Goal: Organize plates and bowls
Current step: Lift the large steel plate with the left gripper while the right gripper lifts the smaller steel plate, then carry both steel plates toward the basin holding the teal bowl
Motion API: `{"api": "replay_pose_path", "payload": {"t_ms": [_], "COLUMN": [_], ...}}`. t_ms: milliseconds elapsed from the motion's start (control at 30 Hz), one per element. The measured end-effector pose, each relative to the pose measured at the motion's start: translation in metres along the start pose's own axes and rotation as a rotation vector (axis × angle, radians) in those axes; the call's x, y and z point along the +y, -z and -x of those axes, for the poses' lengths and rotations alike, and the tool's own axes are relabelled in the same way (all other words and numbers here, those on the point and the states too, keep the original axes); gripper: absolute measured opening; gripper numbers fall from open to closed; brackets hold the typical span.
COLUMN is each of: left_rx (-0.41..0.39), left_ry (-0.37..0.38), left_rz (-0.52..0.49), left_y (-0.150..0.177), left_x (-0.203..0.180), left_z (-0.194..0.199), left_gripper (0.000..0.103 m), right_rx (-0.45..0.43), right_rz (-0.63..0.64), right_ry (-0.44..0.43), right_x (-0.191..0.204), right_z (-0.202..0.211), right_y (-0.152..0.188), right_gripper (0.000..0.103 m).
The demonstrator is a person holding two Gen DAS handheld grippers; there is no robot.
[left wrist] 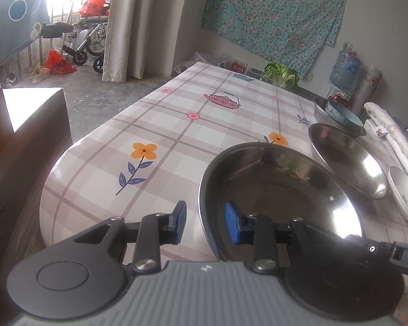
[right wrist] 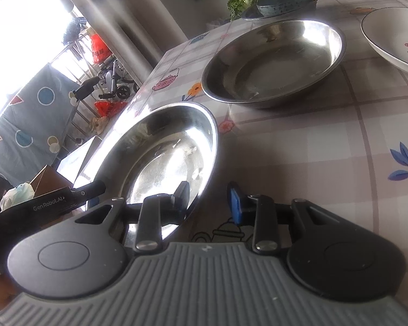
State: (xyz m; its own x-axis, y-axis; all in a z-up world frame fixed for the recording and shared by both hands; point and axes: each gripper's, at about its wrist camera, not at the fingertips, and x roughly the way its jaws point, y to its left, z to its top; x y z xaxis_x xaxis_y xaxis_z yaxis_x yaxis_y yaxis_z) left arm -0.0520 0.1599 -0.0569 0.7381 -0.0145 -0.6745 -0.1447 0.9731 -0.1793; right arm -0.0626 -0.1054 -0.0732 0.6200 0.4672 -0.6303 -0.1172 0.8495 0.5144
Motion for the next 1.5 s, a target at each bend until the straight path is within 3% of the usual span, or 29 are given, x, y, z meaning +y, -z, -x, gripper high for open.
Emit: {"api": "replay_pose_path", "payload": {"t_ms": [233,367,500,833,1200,1333,1500], "left_rx": [0.017,0.026,0.027,0.070,0.084,0.055,0.029], "left_ry": [-0.042,-0.065,-0.069,0.012,0.110,0.107,0.073], "left_rz": [-0.006,-0.025,-0.035,-0.057,-0.076,-0.054,-0.068], "left_y": [0.001,0.003,0.006,0.021,0.027,0.021,0.014], "left_x": [-0.010,-0.019,-0.025,-0.048,-0.047,-0.041,-0.042], "left_z": [-0.011,-0.016,-0.012,0.000,0.003,0.002,-0.006], "left_gripper": [0.032,0.026,0.024,0.023,0.024,0.032,0.032], "right_rx": [-0.003,-0.006,0.001,0.048,0.022,0.005,-0.006], "right_rz": [0.020,0.017,-0.002,-0.036,0.016,-0.004,-0.015], "right_ry": [-0.038,-0.088,-0.122,-0.139,-0.079,-0.078,-0.068], "right_x": [-0.008,-0.015,-0.026,-0.058,-0.057,-0.057,-0.057], "right_z": [-0.009,-0.013,-0.014,0.011,0.030,0.031,0.028], "right_y": [-0.008,-0.013,-0.018,-0.023,-0.015,-0.017,-0.020], "right_gripper": [0.020,0.012,0.012,0.012,0.014,0.014,0.014]}}
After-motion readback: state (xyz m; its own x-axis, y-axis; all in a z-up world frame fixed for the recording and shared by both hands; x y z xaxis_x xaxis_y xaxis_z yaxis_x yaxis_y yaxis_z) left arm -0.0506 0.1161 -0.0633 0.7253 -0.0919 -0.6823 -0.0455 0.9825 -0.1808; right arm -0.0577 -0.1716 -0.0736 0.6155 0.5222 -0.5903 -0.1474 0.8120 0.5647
